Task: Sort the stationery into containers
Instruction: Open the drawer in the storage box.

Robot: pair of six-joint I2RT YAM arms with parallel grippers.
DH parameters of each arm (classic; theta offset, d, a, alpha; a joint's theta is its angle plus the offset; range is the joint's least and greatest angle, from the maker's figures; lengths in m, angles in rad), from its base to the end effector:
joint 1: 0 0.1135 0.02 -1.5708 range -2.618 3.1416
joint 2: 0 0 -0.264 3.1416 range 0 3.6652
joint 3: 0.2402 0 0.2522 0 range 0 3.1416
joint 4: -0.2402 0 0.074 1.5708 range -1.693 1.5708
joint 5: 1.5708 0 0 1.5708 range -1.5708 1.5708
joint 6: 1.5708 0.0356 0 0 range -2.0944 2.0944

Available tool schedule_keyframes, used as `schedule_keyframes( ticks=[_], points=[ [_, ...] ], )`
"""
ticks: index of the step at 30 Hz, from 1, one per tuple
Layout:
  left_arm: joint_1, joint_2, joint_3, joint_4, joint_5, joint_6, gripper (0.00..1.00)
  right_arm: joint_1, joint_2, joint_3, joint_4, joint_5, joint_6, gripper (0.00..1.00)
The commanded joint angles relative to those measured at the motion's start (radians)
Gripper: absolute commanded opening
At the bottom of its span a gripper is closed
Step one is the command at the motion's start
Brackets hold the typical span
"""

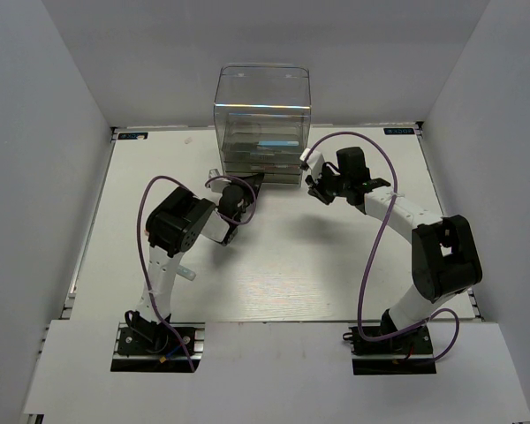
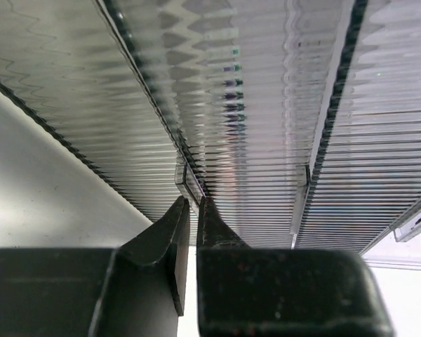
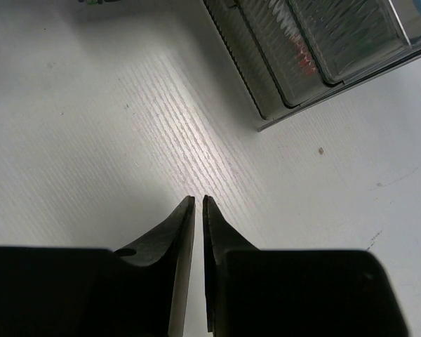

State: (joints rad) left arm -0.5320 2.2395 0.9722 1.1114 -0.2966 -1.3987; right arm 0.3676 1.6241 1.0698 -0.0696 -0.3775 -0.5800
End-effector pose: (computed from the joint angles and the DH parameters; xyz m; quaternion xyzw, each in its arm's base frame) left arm 0.3680 -0.2045 0.0880 -0.4028 0.6419 -0.4646 0.4582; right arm 0.3320 0.1419 0.2366 -0.4750 0.7389 0.1186 0.4630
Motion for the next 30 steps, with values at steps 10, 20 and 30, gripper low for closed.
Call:
schedule_keyframes(
  ticks=[10, 20, 30],
  points=[
    [-0.009, -0.021, -0.101, 0.04, -0.001, 0.018, 0.0, -0.004, -0.009, 0.013, 0.022, -0.023, 0.003, 0.16],
    [-0.029, -0.116, -0.23, 0.006, 0.059, 0.018, 0.0, -0.002, -0.007, 0.024, 0.013, -0.038, 0.002, 0.19],
    [-0.029, -0.211, -0.216, -0.207, 0.083, 0.047, 0.08, 0.001, 0.008, 0.051, -0.055, -0.095, -0.058, 0.59]
  ],
)
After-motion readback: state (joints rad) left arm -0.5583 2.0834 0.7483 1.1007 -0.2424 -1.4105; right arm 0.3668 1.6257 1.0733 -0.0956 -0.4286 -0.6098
